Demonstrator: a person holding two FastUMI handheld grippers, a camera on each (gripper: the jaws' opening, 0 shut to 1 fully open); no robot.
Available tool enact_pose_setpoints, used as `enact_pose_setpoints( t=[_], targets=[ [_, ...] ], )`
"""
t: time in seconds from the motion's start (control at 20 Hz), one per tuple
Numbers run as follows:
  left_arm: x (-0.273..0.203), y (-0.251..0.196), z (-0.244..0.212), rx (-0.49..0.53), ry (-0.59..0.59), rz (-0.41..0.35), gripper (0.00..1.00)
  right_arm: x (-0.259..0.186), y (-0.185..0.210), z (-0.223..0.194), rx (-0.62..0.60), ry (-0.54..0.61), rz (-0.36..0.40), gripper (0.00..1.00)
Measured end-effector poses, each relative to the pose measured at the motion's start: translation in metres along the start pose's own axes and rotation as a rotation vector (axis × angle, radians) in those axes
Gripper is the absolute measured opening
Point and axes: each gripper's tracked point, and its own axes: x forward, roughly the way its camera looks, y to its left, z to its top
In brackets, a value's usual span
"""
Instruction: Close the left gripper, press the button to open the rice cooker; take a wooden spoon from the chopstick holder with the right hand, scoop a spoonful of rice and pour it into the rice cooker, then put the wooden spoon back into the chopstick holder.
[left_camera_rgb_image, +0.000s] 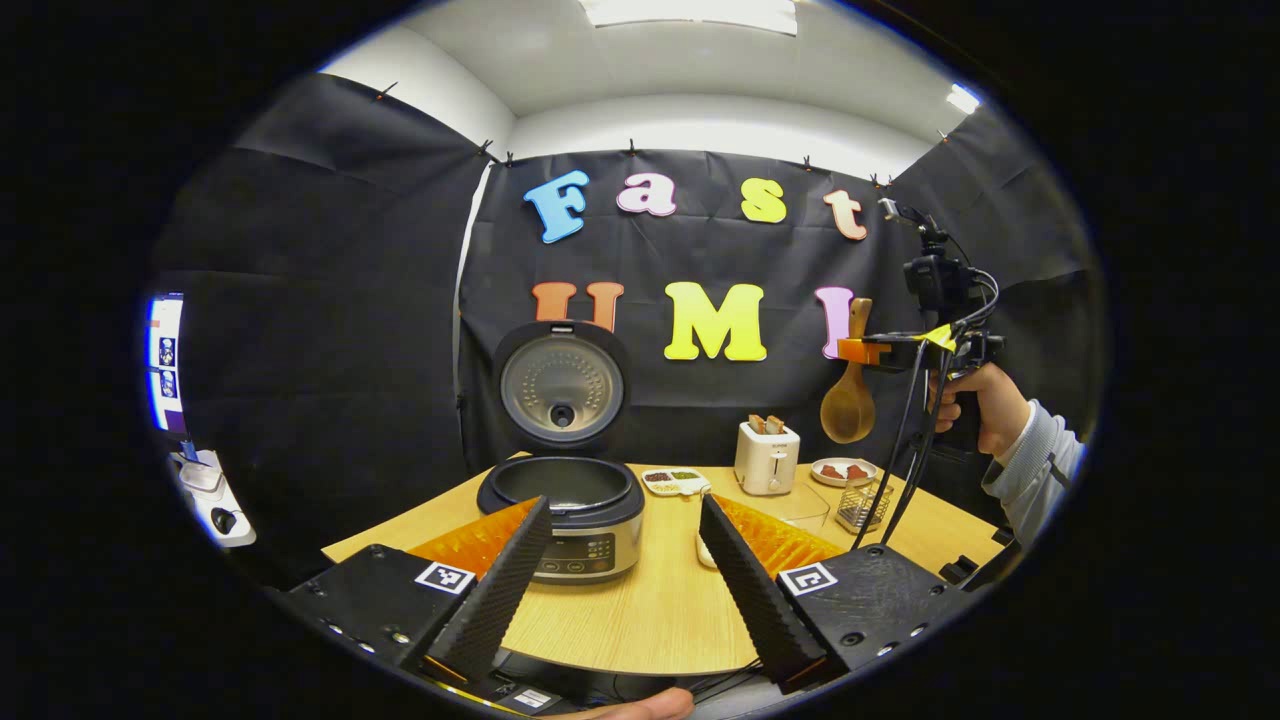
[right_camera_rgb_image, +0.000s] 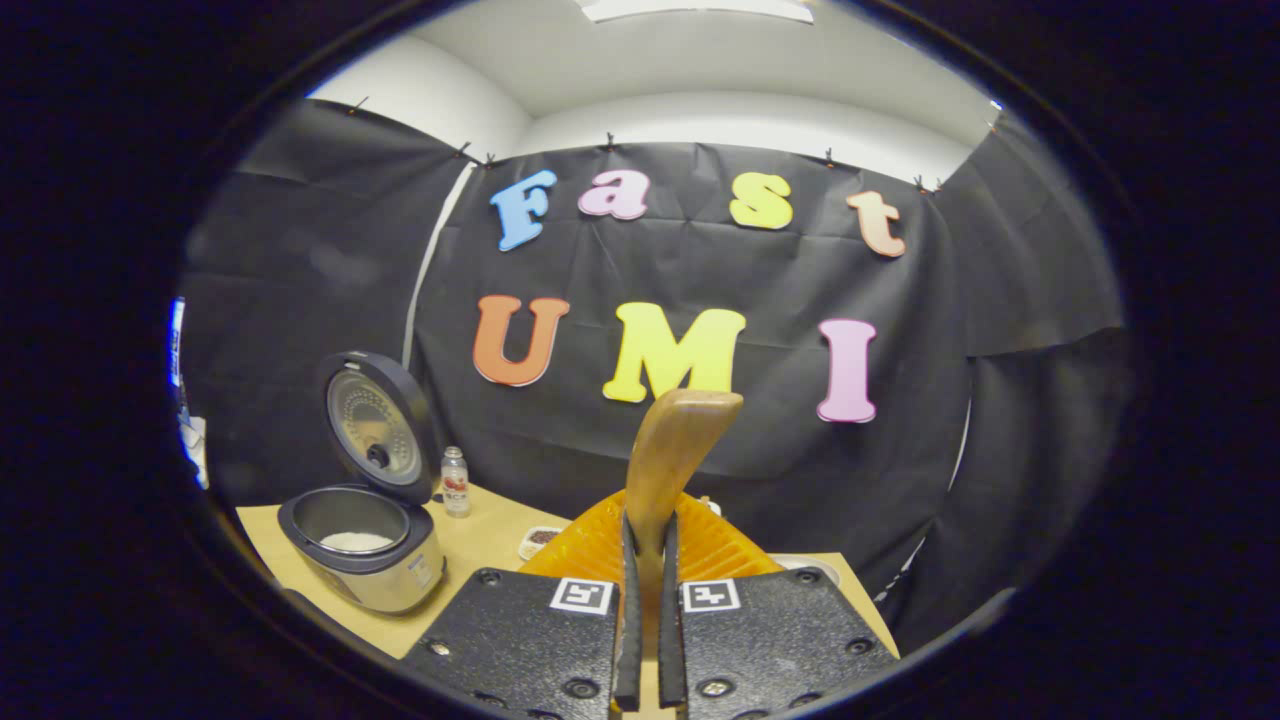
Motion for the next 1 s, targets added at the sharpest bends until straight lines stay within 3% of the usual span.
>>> enact_pose_setpoints(
  t=[0.2,0.35,0.45,0.75,0.8,0.85,1.0],
  targets=[
    [0.008,-0.006,0.007,-0.006,-0.028,-0.013,0.95,0.009,-0.059,-0.024,0.038,0.023,-0.089,0.12],
    [0.015,-0.004,0.013,0.004,-0.062,0.035,0.95,0.017,-0.091,-0.049,0.054,0.049,-0.137,0.13],
    [0.019,-0.003,0.016,0.026,-0.075,0.058,0.95,0.021,-0.101,-0.061,0.052,0.044,-0.147,0.13],
    [0.036,-0.03,0.014,0.015,-0.063,0.014,0.95,0.044,-0.127,-0.109,0.077,0.079,-0.18,0.14],
    [0.041,-0.032,0.016,0.023,-0.066,0.017,0.85,0.046,-0.132,-0.114,0.079,0.083,-0.191,0.14],
    [0.042,-0.033,0.017,0.029,-0.071,0.014,0.95,0.05,-0.134,-0.12,0.092,0.088,-0.192,0.14],
    [0.048,-0.034,0.019,0.02,-0.068,0.011,0.95,0.057,-0.134,-0.139,0.151,0.118,-0.165,0.17]
  ],
)
